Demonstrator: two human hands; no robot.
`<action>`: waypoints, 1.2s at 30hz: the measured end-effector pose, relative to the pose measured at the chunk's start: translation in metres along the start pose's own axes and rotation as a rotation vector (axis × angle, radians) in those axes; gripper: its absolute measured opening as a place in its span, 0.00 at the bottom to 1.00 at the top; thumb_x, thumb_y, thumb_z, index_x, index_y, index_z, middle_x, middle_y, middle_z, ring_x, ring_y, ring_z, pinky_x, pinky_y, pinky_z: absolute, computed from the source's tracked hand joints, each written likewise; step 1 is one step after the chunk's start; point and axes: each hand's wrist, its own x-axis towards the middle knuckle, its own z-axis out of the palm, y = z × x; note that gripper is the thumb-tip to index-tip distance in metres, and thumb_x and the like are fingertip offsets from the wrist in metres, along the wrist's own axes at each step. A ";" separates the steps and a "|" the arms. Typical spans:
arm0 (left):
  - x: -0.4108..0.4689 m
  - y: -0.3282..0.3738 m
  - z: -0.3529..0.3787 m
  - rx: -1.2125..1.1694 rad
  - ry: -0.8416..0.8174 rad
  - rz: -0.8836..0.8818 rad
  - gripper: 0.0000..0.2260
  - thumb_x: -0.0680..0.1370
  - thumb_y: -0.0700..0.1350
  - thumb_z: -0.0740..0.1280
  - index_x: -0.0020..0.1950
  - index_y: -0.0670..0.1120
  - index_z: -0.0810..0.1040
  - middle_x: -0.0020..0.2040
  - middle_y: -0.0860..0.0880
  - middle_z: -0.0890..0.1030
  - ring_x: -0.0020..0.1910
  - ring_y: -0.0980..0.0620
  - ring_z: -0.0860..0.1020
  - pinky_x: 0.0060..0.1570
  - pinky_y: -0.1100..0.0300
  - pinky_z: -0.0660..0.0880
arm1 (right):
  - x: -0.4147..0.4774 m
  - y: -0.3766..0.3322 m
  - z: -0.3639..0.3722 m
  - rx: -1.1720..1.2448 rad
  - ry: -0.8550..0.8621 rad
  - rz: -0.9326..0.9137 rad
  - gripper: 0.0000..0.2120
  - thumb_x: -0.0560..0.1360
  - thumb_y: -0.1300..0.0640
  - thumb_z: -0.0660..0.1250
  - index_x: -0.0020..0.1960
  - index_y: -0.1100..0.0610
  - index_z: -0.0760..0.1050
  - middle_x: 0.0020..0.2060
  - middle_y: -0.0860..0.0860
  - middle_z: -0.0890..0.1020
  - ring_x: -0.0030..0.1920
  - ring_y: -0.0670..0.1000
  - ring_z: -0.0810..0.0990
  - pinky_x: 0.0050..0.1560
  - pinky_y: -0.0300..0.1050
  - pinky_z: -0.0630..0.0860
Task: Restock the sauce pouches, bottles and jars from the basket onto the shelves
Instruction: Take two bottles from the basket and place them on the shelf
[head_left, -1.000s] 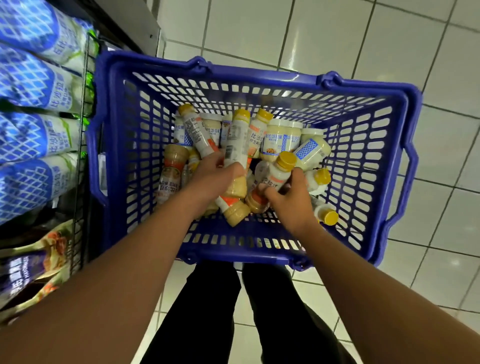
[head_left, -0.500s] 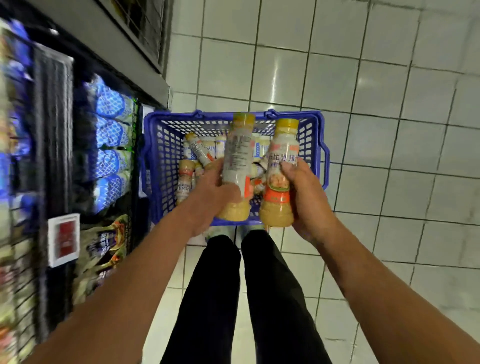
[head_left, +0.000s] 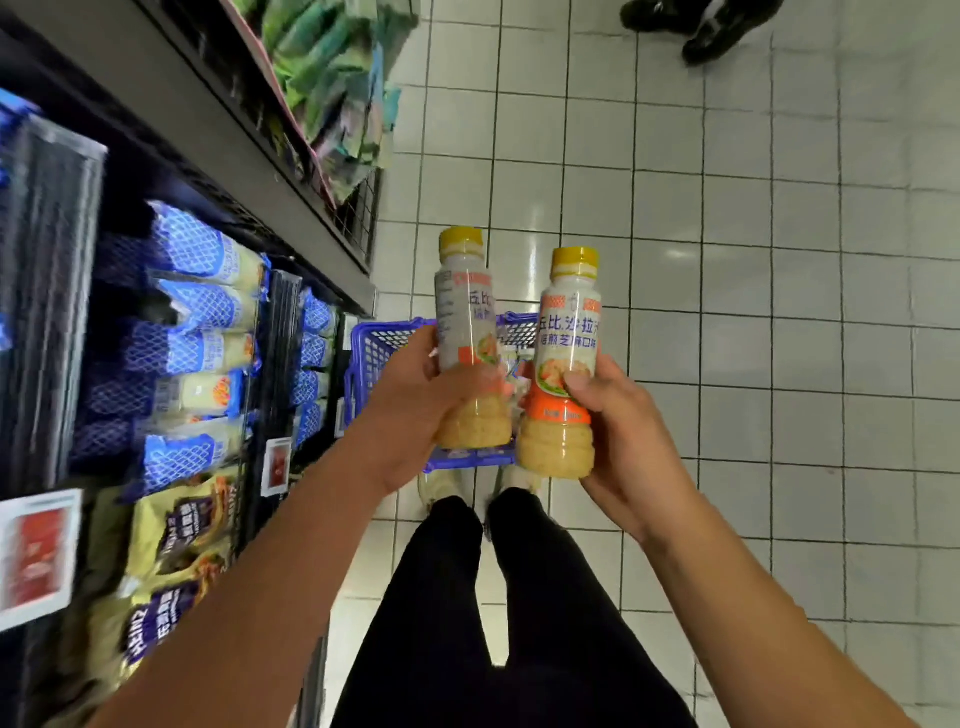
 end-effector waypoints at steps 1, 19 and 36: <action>-0.011 0.009 0.004 -0.021 0.000 0.008 0.16 0.71 0.35 0.72 0.58 0.43 0.76 0.48 0.43 0.84 0.41 0.46 0.84 0.37 0.52 0.81 | -0.008 -0.008 0.009 -0.004 0.011 -0.007 0.23 0.74 0.58 0.67 0.67 0.62 0.72 0.52 0.60 0.83 0.49 0.56 0.83 0.48 0.53 0.82; -0.149 0.049 0.055 -0.158 0.305 0.393 0.08 0.69 0.46 0.73 0.47 0.53 0.84 0.41 0.46 0.83 0.38 0.49 0.82 0.37 0.52 0.80 | -0.066 -0.083 0.099 -0.223 -0.297 0.030 0.14 0.74 0.51 0.65 0.56 0.55 0.80 0.45 0.56 0.85 0.41 0.53 0.83 0.40 0.48 0.82; -0.302 -0.037 0.104 -0.515 0.951 0.816 0.10 0.74 0.47 0.70 0.53 0.58 0.85 0.51 0.48 0.86 0.46 0.50 0.85 0.40 0.58 0.81 | -0.151 -0.030 0.157 -0.642 -0.893 0.216 0.13 0.73 0.53 0.69 0.56 0.54 0.81 0.51 0.58 0.85 0.47 0.55 0.84 0.45 0.49 0.82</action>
